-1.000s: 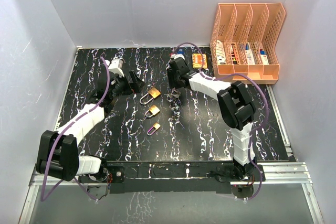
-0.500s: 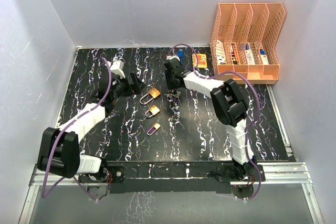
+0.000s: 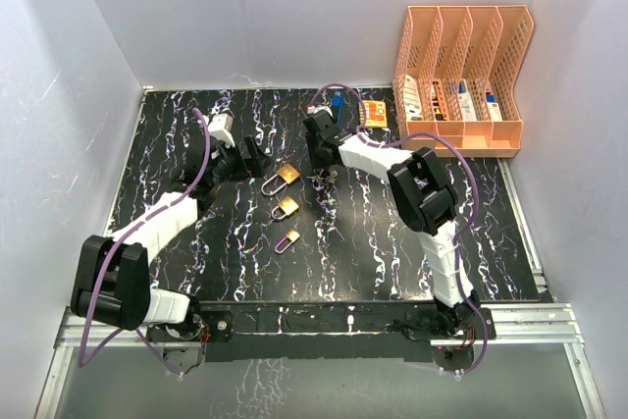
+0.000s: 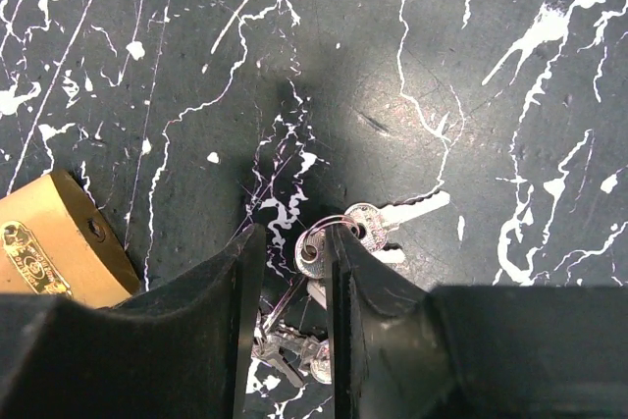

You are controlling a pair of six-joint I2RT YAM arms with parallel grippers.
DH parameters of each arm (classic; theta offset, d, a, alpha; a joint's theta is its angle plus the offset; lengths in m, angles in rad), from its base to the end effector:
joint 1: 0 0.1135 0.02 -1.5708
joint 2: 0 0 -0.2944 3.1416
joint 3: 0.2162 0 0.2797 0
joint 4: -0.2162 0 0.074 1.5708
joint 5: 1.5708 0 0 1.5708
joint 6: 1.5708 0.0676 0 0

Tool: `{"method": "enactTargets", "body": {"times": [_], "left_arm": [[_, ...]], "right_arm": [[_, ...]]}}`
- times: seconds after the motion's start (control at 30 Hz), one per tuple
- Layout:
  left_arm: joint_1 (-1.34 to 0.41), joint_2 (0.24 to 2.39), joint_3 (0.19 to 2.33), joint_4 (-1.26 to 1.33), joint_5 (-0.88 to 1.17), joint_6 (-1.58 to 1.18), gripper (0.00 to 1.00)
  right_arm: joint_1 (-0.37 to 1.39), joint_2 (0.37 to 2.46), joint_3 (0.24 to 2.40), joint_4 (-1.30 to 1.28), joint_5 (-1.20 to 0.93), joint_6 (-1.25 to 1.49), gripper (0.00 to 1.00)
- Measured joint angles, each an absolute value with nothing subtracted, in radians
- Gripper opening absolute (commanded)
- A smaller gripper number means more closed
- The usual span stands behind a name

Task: Unlock with the key

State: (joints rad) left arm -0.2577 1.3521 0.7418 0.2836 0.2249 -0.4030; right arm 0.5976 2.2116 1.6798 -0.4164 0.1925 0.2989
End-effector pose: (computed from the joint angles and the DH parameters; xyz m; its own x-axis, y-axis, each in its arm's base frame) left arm 0.3316 -0.1030 0.2486 -0.4630 -0.2733 -0.8432 0.2947 0.8497 -0.4373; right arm 0.4568 0.2952 0.1487 -0.7773 -0.1794 -0.6031 -0.2419 0.9700 0.0232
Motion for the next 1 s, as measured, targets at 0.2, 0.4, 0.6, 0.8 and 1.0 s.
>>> {"method": "enactTargets", "body": {"times": [0.2, 0.4, 0.6, 0.8, 1.0], "left_arm": [[-0.258, 1.353, 0.742, 0.284, 0.224, -0.401, 0.98], [-0.257, 1.353, 0.742, 0.284, 0.223, -0.401, 0.98], [-0.258, 1.353, 0.742, 0.284, 0.221, -0.401, 0.98], [-0.257, 1.354, 0.742, 0.286, 0.223, -0.402, 0.98], [-0.259, 1.354, 0.738, 0.314, 0.247, -0.405, 0.97]], "right_arm": [[0.598, 2.215, 1.683, -0.418, 0.203, 0.299, 0.23], [0.598, 2.223, 1.691, -0.418, 0.213, 0.299, 0.07], [0.598, 2.227, 1.693, -0.412, 0.221, 0.299, 0.0], [0.601, 2.213, 1.666, -0.385, 0.242, 0.292, 0.0], [0.601, 2.057, 1.492, -0.321, 0.226, 0.261, 0.0]]}}
